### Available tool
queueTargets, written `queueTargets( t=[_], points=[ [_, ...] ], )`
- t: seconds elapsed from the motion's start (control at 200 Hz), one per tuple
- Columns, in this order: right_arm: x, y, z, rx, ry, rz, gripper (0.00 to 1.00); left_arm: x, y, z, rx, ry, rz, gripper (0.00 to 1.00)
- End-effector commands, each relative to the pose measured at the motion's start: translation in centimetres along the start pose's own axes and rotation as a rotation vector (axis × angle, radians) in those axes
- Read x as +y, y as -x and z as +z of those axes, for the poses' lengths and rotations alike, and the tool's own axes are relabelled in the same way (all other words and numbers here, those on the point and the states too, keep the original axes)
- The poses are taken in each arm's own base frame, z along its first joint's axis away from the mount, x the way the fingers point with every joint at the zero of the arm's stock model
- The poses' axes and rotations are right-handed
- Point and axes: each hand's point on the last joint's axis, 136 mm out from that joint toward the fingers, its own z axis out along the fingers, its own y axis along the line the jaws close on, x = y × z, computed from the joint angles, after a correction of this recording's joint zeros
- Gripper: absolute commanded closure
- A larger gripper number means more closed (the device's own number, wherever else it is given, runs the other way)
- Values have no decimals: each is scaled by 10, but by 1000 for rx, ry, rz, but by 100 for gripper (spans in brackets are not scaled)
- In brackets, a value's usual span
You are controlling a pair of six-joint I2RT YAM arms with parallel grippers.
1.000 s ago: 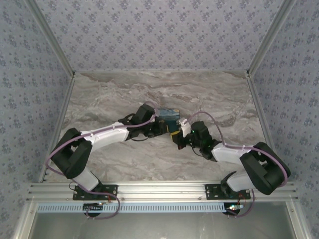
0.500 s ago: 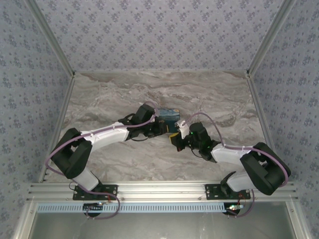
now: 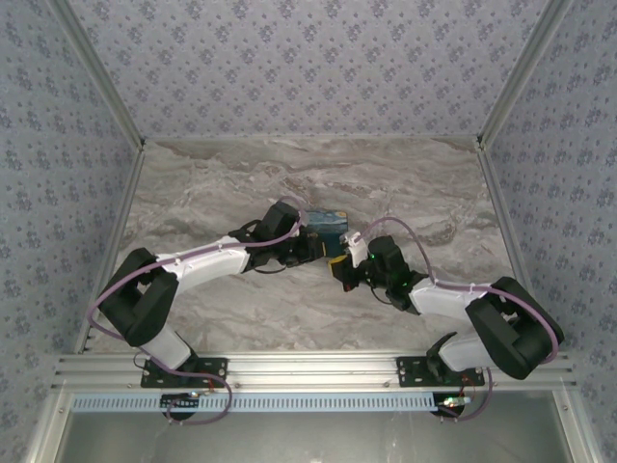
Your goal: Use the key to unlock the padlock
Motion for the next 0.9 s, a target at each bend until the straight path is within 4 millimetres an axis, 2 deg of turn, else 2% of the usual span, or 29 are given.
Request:
queueTargets(
  t=[0.0,0.45,0.71,0.899],
  points=[
    [2,12,-2,-43,9,9,100,-13,1,-1,-3,-40,16,77],
    [5,18,1,-65,37,21,100,-16,0,2,2,-46,16,77],
    [7,39,5,-127,63,38,100,-21,-1,3,7,-66,14,77],
    [8,64,3,-197,83,26,100,-23,-6,7,23,-72,10,77]
  ],
)
